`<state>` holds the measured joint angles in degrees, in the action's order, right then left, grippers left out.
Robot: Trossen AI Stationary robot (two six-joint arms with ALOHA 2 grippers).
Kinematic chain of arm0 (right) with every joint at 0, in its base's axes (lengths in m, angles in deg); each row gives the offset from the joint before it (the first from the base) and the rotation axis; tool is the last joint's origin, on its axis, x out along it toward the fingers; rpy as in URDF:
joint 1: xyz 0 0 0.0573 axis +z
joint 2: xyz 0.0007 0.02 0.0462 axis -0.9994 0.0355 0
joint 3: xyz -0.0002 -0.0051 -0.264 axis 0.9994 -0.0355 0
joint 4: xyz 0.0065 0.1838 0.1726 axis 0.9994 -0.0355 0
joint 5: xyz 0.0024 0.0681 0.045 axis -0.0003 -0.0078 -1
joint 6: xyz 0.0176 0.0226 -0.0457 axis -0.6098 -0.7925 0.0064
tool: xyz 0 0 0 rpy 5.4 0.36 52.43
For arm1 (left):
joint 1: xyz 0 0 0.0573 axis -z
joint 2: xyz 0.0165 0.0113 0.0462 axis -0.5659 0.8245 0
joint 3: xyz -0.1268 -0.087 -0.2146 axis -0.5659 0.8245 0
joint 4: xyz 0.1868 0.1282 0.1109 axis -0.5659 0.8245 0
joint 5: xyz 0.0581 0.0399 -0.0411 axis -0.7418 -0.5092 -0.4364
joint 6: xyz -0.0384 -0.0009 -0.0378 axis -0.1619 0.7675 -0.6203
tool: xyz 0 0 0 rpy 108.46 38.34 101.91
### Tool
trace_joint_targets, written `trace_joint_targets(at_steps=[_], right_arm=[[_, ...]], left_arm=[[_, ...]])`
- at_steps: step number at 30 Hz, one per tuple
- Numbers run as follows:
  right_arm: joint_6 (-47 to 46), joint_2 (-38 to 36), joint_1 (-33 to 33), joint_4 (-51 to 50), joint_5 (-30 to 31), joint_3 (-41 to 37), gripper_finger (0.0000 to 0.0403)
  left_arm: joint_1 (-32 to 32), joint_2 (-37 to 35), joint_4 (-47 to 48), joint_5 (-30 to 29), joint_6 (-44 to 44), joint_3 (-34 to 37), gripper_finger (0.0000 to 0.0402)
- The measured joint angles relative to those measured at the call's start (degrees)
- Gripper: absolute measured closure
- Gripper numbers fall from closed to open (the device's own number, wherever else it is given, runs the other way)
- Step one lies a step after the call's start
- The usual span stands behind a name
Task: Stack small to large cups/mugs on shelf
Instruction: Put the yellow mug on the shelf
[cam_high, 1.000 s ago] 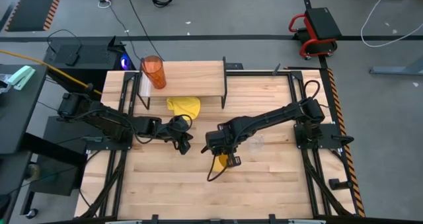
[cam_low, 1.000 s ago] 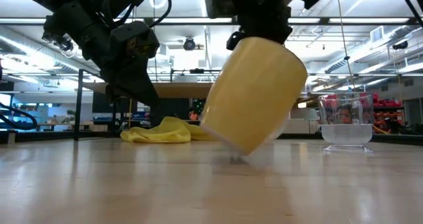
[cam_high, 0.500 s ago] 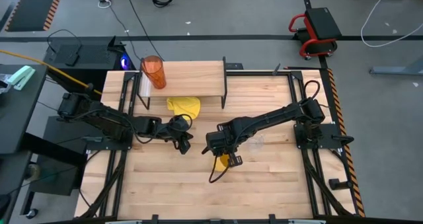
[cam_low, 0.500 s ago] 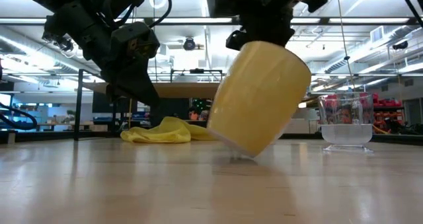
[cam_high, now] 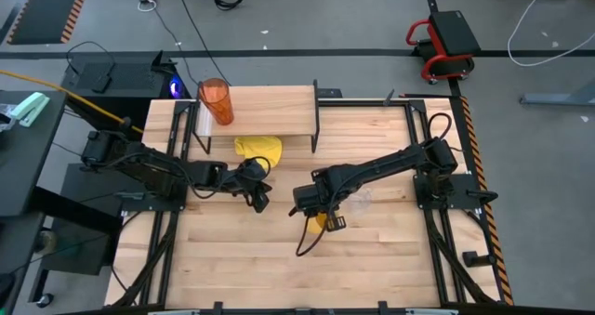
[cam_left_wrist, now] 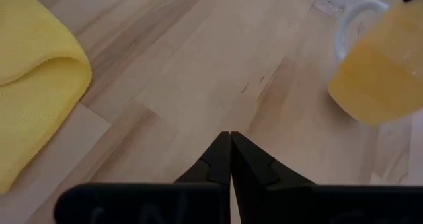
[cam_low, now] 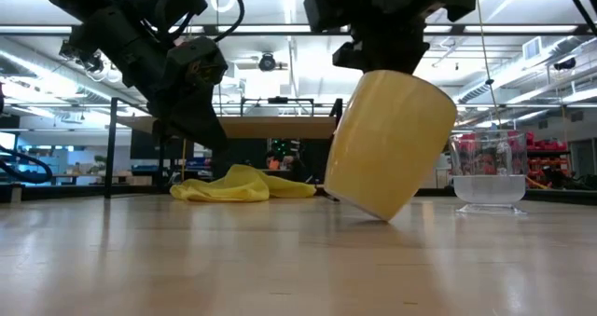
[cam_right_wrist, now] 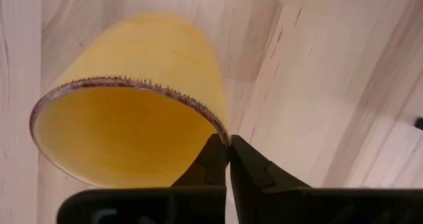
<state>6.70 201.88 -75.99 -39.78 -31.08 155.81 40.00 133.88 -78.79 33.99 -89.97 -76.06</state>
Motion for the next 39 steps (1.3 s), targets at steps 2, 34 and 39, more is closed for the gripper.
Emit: trace_joint_targets(at_steps=[2,34,39], right_arm=[[0.0,0.0,0.1,0.1,0.1,0.0,0.0395],[2.7,0.3,-1.6,7.2,-1.3,3.5,0.0355],[3.9,1.9,-3.5,9.2,-2.2,3.5,0.0355]], left_arm=[[0.0,0.0,0.0,0.0,0.0,0.0,0.0391],[0.0,0.0,-0.1,0.0,0.0,0.0,0.0381],[0.1,0.0,-0.1,0.0,0.0,0.0,0.039]])
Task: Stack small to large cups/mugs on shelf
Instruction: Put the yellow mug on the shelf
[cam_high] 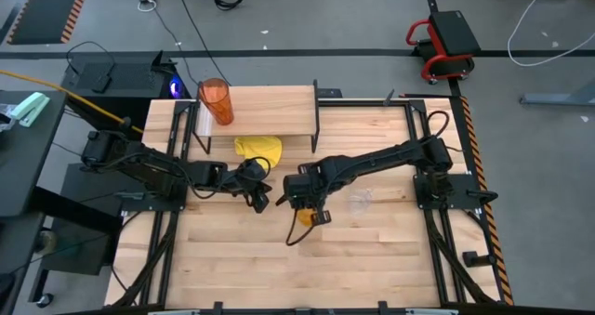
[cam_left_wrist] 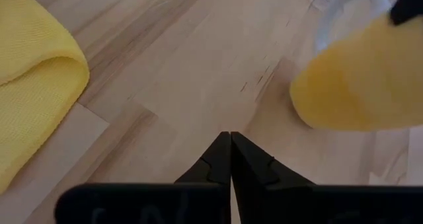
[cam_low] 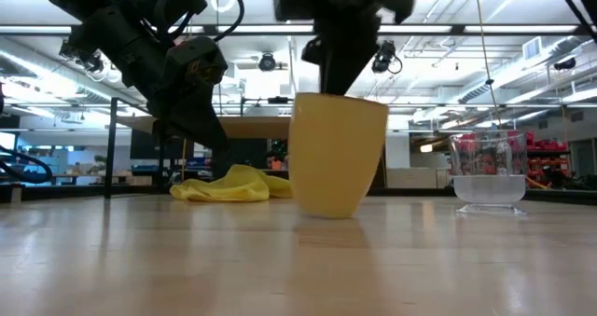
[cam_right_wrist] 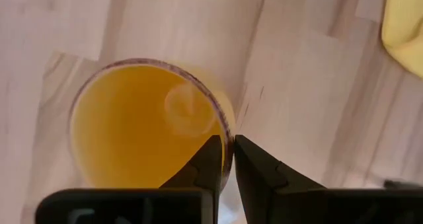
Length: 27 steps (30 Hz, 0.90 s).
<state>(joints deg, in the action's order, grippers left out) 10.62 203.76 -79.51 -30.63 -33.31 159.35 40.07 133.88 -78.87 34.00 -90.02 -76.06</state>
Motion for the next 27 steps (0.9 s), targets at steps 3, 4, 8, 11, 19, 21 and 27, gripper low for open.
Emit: trace_joint_targets(at_steps=[3,4,8,11,19,21,27], right_arm=[[1.3,1.0,-0.7,0.4,0.1,0.0,0.0355],[1.5,1.3,-0.8,0.5,-0.2,0.0,0.0354],[1.7,1.9,-1.2,0.5,-0.6,-0.1,0.0346],[1.7,1.6,-1.3,1.3,-0.2,-0.1,0.0334],[1.9,0.8,-1.3,0.9,3.8,0.5,0.0296],[1.6,0.8,-1.3,-0.7,4.6,1.5,0.0289],[-2.4,0.8,-1.1,-9.3,6.1,7.2,0.0285]], left_arm=[[0.0,0.0,-0.2,0.0,0.0,0.0,0.039],[0.0,0.0,-0.2,0.0,0.0,0.0,0.0389],[0.0,0.0,-0.3,0.0,0.0,0.0,0.0379],[0.0,0.0,-0.3,0.0,0.0,0.0,0.0374],[0.0,0.0,-0.4,0.0,0.0,0.0,0.0378],[0.0,0.0,-0.4,0.0,0.0,0.0,0.0381],[0.0,0.0,-0.4,0.0,0.0,0.0,0.038]])
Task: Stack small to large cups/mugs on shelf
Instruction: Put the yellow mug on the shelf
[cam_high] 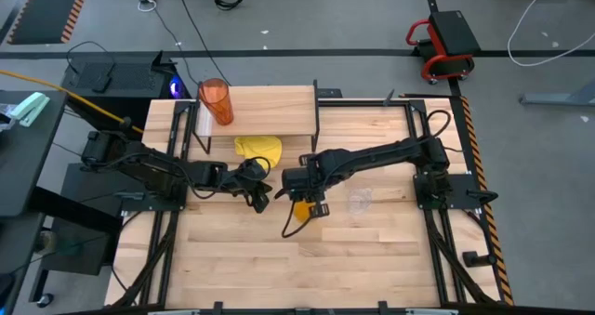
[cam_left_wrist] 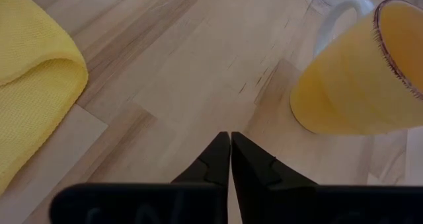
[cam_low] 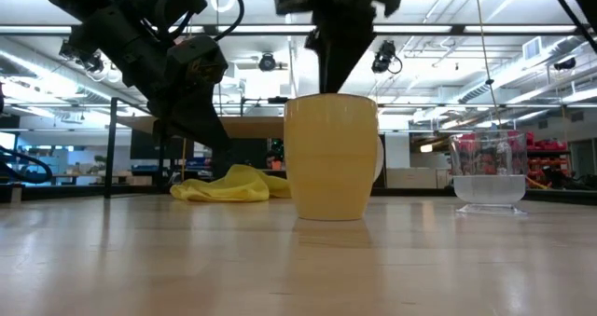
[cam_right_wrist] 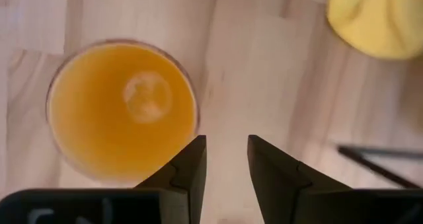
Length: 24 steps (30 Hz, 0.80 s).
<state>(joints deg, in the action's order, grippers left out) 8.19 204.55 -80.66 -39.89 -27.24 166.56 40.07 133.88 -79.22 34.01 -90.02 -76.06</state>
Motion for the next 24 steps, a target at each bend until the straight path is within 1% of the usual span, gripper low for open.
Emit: trace_joint_targets(at_steps=[4,6,9,12,15,18,21,24], right_arm=[[-5.0,-0.3,1.2,-9.7,4.8,5.2,0.0291],[-7.5,-2.0,2.5,-12.3,6.8,5.9,0.0295],[-12.2,-7.3,5.3,-11.7,7.1,4.6,0.0303],[-19.3,-14.5,9.5,-9.2,10.1,0.4,0.031],[-26.9,-23.2,15.6,-1.1,16.4,-9.5,0.0316],[-34.0,-31.4,22.6,10.2,22.0,-25.0,0.0318],[-37.2,-36.0,28.9,27.6,26.1,-43.4,0.0318],[-36.0,-36.3,31.1,47.5,28.3,-58.1,0.0318]], left_arm=[[0.0,0.0,0.0,0.0,0.0,0.0,0.0373],[0.0,0.0,0.0,0.0,0.0,0.0,0.0372],[0.0,0.0,0.2,0.0,0.0,0.0,0.0374],[0.0,0.0,0.2,0.0,0.0,0.0,0.038],[0.0,0.0,0.2,-0.3,0.0,0.0,0.0384],[0.0,0.0,0.2,-0.5,0.0,0.0,0.0385],[0.0,0.0,0.1,-0.5,0.0,0.0,0.0382],[0.0,0.0,0.1,-0.5,-0.4,0.0,0.0377]])
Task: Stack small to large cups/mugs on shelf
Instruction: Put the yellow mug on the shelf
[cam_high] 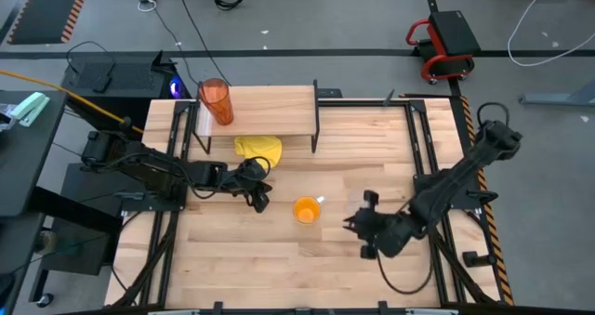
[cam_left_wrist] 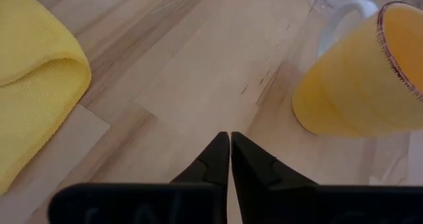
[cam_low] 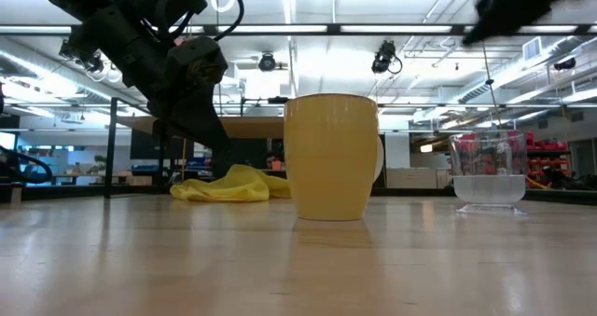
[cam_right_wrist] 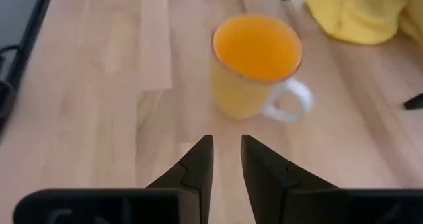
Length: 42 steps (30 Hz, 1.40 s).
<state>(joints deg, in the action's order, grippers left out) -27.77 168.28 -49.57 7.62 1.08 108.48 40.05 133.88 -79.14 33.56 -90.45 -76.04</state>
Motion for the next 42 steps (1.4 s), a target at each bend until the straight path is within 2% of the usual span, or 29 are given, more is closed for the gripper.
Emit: trace_joint_targets(at_steps=[3,6,8,13,19,28,32,42], right_arm=[[1.5,2.3,-2.4,11.8,4.8,-8.0,0.0318],[5.6,6.4,-6.1,21.0,5.6,-10.8,0.032],[8.7,9.4,-8.2,26.1,5.6,-10.7,0.0324],[10.6,15.8,-12.1,27.8,5.5,-8.2,0.034],[14.3,22.0,-13.9,35.5,-1.2,-6.7,0.0351],[21.9,27.8,-13.8,35.5,-6.0,2.9,0.0351],[23.1,29.1,-13.9,33.0,-6.3,6.0,0.0351],[19.0,27.9,-12.6,24.2,-3.6,5.9,0.0351]], left_arm=[[0.1,0.0,0.0,0.0,-0.2,0.0,0.0374],[0.1,0.0,-0.1,0.0,-0.1,0.0,0.0373],[0.1,0.0,-0.1,0.0,-0.1,0.0,0.0375],[0.1,0.0,-0.1,-0.1,-0.1,0.0,0.0383],[0.1,0.0,-0.1,-0.2,-0.1,0.0,0.0382],[0.6,0.0,0.1,-0.2,-0.1,0.0,0.0372],[1.4,0.0,0.6,-0.2,-0.1,0.0,0.0377],[1.6,0.0,0.9,-0.2,-0.1,0.0,0.0382]])
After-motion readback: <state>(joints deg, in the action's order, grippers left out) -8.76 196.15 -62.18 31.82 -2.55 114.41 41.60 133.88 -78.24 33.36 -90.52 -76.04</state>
